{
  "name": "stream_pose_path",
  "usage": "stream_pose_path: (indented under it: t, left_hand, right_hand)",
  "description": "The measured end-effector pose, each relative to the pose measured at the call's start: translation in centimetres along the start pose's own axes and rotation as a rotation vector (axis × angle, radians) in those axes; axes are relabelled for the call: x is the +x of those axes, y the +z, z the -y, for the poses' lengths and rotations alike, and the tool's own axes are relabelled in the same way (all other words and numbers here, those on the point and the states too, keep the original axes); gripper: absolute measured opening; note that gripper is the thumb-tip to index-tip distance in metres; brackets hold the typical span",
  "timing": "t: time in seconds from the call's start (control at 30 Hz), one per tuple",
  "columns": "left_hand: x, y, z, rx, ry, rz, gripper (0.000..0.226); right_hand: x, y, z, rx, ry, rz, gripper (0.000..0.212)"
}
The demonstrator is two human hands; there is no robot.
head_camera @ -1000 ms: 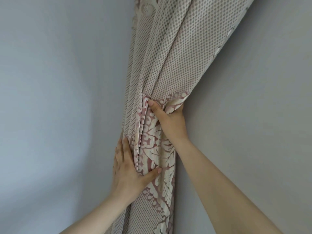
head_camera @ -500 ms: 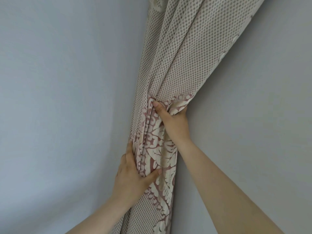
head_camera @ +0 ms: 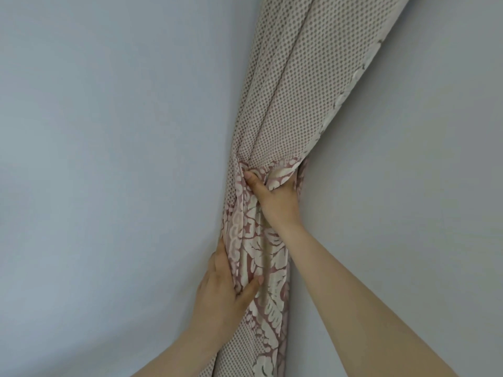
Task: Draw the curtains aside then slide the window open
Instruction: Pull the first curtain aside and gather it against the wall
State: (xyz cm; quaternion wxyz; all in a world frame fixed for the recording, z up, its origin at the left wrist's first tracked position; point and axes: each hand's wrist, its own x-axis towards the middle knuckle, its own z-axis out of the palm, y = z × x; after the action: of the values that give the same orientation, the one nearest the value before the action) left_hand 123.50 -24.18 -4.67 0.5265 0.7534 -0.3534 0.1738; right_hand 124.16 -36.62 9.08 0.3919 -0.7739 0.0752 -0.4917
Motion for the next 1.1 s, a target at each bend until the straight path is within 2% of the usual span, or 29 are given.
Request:
stream_pose_path:
  t: [0.27, 0.4, 0.6, 0.87, 1.1]
  left_hand:
    - [-4.3, 0.2, -3.1, -0.010, -0.068, 0.081, 0.093]
    - [-6.4, 0.5, -5.1, 0.008, -0.128, 0.090, 0.102]
    - [-10.4, 0.8, -10.7, 0.027, -0.030, 0.032, 0.115]
    - [-13.9, -1.8, -15.1, 0.035, -0.044, 0.003, 0.117]
    - [-16.6, -3.4, -17.4, 0.060, -0.026, -0.010, 0.116]
  right_hand:
    - [-5.5, -5.4, 0.6, 0.010, 0.017, -0.045, 0.091]
    - [-7.5, -8.7, 1.1, -0.051, 0.043, -0.043, 0.087]
    - [-11.0, -14.4, 2.8, -0.072, 0.072, -0.007, 0.086]
    - [-15.3, -18.5, 5.1, -0.008, 0.120, 0.012, 0.093]
    - [-17.4, -20.3, 6.7, 0.124, 0.197, 0.062, 0.086]
